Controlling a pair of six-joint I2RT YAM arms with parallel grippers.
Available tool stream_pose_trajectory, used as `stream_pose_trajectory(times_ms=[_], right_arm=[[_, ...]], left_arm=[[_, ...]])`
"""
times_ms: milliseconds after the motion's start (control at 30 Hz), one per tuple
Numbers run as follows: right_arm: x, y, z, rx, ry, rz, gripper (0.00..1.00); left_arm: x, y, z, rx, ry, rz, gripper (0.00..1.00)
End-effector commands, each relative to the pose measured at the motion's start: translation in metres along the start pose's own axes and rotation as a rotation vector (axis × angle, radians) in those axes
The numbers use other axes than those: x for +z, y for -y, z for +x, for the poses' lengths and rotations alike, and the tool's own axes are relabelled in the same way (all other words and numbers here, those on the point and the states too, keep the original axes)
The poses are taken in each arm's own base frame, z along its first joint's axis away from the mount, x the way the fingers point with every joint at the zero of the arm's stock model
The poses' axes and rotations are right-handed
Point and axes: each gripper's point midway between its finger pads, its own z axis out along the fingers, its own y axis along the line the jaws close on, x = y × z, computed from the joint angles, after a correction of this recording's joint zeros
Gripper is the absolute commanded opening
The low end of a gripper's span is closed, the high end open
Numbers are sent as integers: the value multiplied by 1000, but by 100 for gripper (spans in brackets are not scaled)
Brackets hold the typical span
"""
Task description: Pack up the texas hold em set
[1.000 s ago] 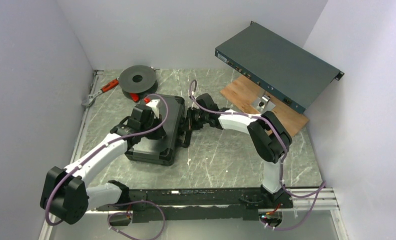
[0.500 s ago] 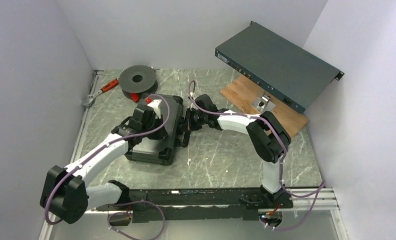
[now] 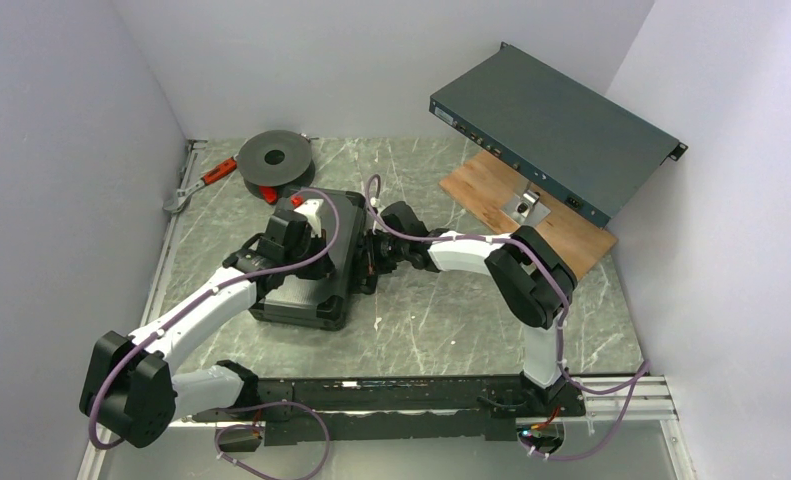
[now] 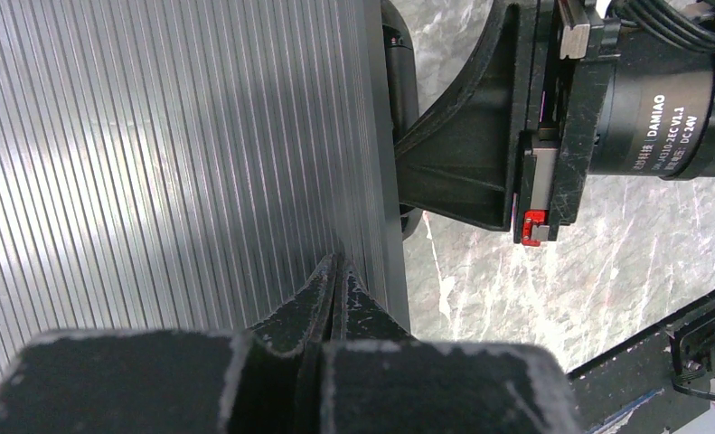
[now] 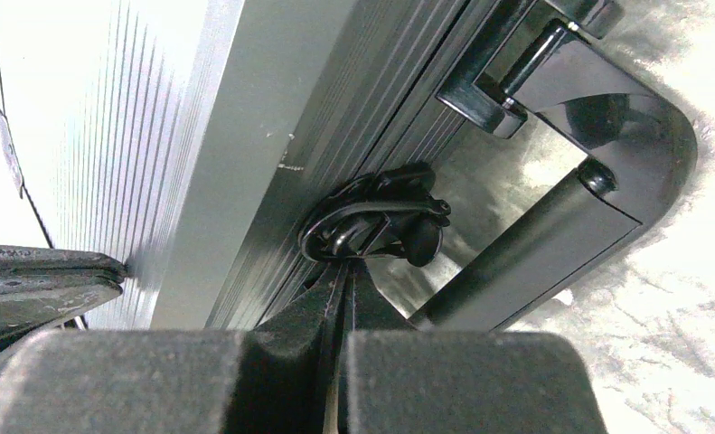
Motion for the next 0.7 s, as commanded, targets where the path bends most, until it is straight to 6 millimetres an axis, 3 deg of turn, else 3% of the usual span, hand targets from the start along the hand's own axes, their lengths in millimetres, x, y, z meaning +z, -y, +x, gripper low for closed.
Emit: stream_pose_trajectory(times_ms=[0, 233, 400, 667], right_arm=[[-4, -12, -14, -29, 43, -34, 0], [-22, -16, -24, -58, 69, -5, 0], [-33, -9, -25, -54, 79, 20, 0], [-41, -6, -33, -70, 113, 49, 0]], left_arm=[[-3, -7, 42, -10, -155, -32, 0], [-10, 4, 25, 22, -109, -9, 0], [-14, 8, 6, 61, -55, -24, 17], [-9, 14, -6, 92, -65, -27, 28]])
